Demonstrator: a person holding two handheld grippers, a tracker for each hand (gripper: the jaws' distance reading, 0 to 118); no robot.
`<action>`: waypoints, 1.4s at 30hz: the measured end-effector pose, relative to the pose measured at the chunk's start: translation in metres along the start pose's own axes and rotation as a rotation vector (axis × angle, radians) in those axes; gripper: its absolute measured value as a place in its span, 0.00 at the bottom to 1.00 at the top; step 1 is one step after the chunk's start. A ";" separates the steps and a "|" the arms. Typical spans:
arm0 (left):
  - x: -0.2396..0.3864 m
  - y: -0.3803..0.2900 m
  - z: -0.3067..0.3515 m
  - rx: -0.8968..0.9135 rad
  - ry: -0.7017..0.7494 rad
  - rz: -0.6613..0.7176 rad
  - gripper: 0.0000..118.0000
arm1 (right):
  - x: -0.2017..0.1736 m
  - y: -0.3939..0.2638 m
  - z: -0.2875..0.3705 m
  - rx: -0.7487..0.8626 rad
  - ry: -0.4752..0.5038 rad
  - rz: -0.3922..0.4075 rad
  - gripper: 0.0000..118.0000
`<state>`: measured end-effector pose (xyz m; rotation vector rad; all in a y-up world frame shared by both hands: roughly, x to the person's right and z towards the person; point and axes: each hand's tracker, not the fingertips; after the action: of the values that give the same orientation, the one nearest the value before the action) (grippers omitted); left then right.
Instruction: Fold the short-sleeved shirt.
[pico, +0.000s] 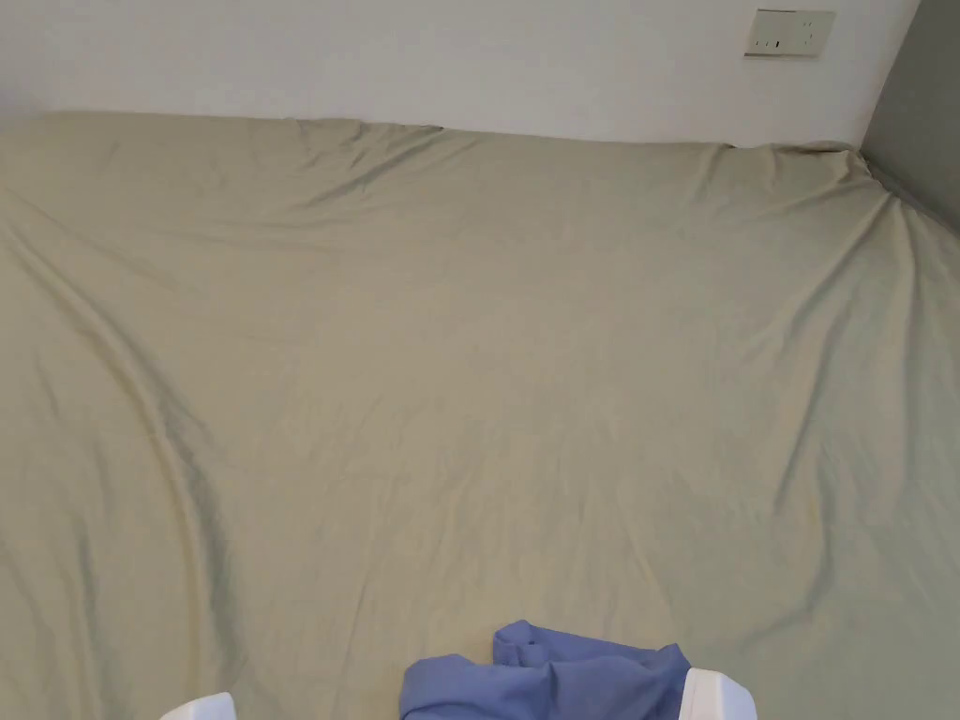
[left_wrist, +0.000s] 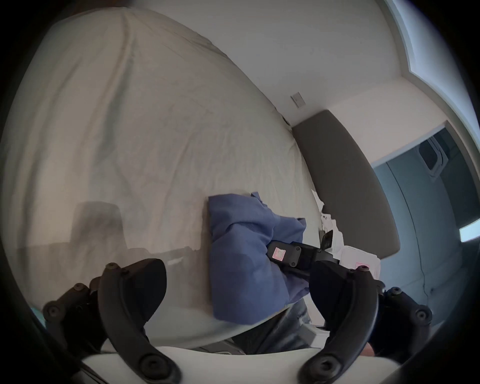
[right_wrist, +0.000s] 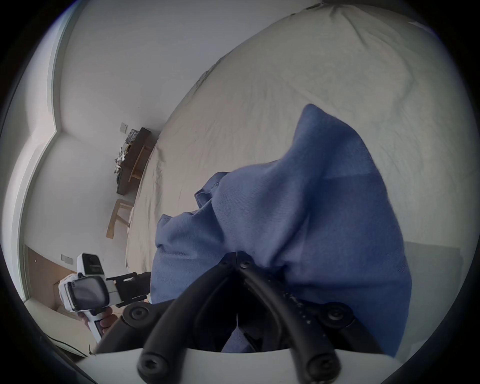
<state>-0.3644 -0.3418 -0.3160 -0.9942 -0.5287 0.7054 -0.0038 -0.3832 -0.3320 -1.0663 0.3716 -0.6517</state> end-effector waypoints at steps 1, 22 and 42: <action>0.001 0.004 -0.006 -0.015 0.015 0.011 0.91 | -0.001 -0.001 0.000 0.002 -0.001 -0.001 0.02; 0.021 0.017 -0.074 -0.211 0.017 -0.056 0.22 | -0.018 -0.012 0.041 0.050 0.003 0.023 0.02; -0.088 0.139 0.150 -0.132 0.433 -0.115 0.19 | -0.077 0.000 0.064 0.136 -0.113 0.074 0.02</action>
<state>-0.5664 -0.2721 -0.3791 -1.1907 -0.2509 0.3392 -0.0247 -0.2893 -0.3053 -0.9502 0.2641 -0.5403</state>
